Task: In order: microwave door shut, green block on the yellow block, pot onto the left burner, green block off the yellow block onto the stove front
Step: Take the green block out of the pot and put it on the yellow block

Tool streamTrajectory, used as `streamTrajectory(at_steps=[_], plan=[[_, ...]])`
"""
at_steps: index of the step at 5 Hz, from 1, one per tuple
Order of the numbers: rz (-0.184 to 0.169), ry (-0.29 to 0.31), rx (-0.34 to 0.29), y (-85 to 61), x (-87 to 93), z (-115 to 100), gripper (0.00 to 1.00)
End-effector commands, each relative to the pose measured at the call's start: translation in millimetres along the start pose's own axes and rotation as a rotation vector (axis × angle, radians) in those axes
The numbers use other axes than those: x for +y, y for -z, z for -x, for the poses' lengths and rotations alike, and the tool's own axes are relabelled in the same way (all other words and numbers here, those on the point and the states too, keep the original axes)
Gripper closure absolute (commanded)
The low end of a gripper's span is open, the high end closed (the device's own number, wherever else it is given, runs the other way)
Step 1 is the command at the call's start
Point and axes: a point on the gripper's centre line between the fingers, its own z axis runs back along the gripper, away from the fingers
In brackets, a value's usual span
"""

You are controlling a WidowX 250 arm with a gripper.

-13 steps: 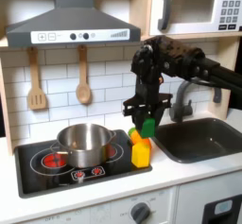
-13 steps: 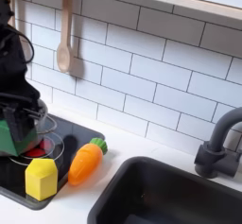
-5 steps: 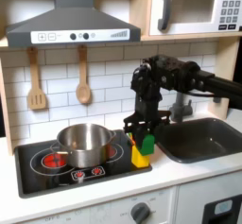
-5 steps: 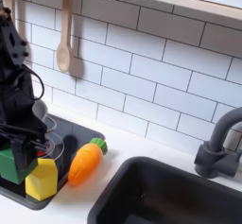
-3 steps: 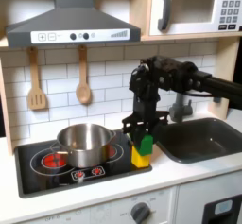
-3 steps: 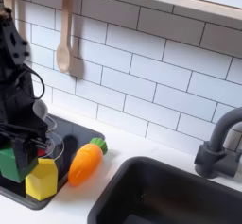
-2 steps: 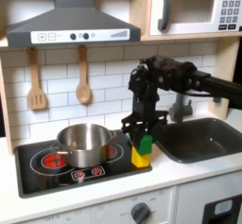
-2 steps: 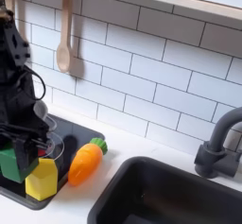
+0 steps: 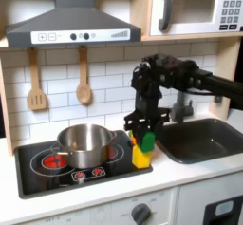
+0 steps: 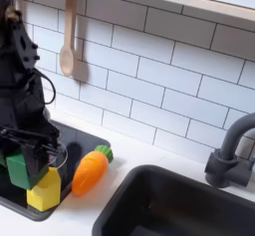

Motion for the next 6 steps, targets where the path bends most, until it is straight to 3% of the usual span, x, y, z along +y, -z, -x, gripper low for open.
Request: streamTrajectory(at_steps=[1,6], plan=[[0.011,-0.001,0.011,1.7,-2.6,1,1.0],[-0.012,0.0,-0.006,17.0,-3.3,-7,1.0]])
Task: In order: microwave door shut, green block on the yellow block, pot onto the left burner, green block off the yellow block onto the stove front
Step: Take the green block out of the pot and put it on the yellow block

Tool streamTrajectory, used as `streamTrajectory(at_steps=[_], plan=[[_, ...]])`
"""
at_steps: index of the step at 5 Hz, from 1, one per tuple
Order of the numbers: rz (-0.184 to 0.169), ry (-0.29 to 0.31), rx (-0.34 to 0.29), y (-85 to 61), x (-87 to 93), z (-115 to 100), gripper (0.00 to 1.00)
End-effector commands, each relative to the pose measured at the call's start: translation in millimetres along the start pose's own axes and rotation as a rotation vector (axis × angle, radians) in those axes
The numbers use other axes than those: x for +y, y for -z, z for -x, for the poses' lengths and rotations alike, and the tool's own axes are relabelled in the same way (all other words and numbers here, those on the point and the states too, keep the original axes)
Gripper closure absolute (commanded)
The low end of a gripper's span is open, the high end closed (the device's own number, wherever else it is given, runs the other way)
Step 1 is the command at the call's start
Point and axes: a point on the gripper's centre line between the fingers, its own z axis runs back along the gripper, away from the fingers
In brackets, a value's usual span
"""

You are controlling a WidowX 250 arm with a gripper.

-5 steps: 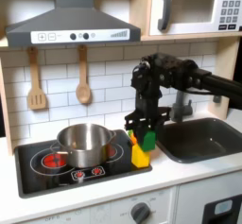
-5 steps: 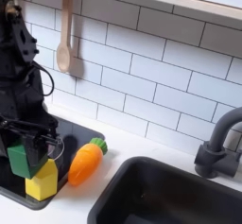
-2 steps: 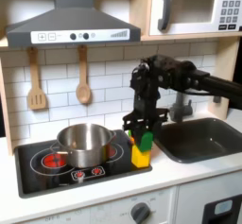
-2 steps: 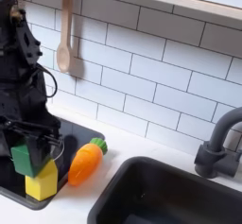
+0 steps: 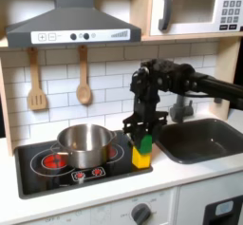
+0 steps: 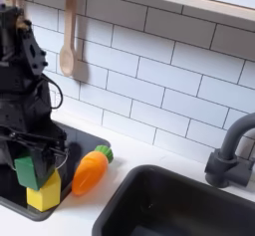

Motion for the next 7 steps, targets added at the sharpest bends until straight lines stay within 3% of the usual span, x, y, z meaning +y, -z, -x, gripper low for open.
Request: streamTrajectory(at_steps=[1,2,4,6,7], plan=[[0.005,0.003,0.001,-0.3,-5.0,-0.1,1.0],[-0.002,0.004,0.001,4.0,-4.2,-3.5,1.0],[-0.006,0.004,-0.007,4.1,-3.7,-6.9,0.0],[-0.018,-0.018,0.02,9.4,0.0,-5.2,0.0],[-0.017,-0.026,0.011,4.4,-0.4,-8.8,0.0]])
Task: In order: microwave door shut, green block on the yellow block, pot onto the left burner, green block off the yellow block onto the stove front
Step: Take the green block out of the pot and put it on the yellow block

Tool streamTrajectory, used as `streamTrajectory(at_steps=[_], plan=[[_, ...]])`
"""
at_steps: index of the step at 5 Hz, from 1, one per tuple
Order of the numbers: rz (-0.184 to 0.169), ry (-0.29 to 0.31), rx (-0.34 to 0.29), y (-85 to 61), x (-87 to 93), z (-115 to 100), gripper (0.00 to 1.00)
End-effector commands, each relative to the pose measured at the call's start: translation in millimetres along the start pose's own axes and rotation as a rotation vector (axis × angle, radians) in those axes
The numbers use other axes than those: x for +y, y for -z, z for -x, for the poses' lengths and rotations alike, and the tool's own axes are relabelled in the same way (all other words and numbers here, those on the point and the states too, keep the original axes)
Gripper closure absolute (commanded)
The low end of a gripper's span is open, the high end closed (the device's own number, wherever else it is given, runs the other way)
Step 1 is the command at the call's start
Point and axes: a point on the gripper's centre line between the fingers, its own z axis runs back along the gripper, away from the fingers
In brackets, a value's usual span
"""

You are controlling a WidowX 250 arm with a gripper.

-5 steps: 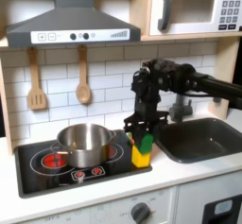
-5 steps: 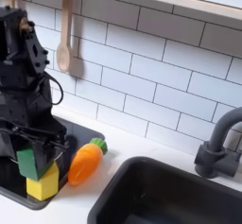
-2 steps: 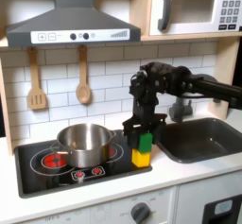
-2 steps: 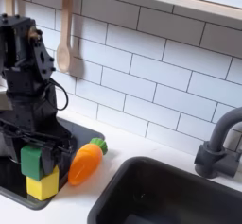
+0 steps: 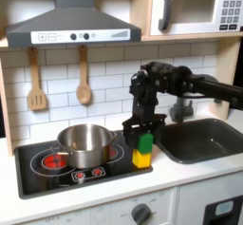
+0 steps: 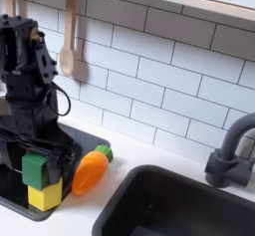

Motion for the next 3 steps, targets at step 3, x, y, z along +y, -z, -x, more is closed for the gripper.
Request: streamTrajectory(at_steps=[3], plan=[[0.042,-0.02,-0.025,-33.8,-5.8,-7,0.0]])
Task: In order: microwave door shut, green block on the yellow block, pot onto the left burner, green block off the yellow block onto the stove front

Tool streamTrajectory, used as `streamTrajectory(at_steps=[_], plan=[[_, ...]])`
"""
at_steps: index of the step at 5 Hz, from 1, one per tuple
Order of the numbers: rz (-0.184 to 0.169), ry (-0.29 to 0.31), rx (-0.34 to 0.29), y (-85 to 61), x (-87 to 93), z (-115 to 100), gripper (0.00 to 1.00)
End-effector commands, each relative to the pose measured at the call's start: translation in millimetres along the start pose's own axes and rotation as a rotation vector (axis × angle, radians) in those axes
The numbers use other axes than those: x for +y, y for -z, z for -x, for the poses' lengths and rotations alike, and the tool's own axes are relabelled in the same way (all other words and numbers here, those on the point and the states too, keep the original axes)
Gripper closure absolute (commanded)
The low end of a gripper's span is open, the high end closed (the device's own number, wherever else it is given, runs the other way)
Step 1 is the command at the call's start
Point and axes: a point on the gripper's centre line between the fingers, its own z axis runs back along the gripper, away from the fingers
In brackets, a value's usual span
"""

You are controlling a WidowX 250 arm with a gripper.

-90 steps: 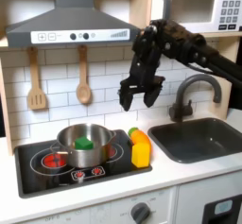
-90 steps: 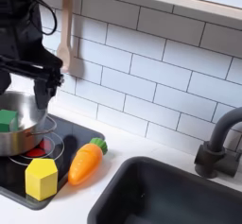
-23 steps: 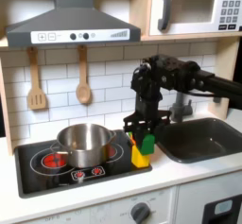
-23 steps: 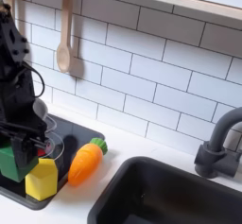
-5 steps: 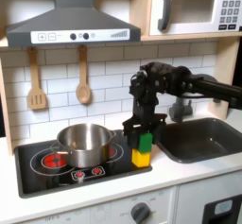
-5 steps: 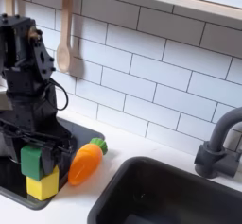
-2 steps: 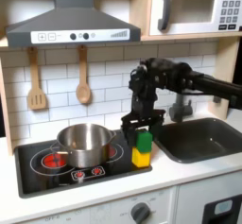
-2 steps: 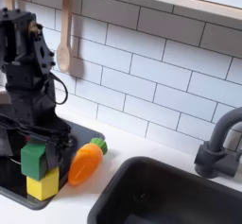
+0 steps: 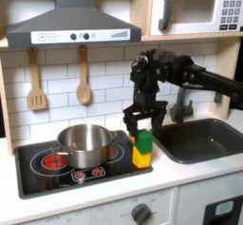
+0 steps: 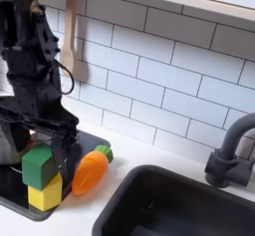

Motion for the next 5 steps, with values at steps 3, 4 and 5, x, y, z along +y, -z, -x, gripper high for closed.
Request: streamTrajectory(at_steps=[3,4,5], plan=[[0.024,-0.027,-0.028,-29.8,10.2,-9,0.0],[0.009,-0.037,-0.071,-41.7,18.9,-18,0.0],[-0.004,-0.052,-0.075,-38.1,30.1,-28,0.0]])
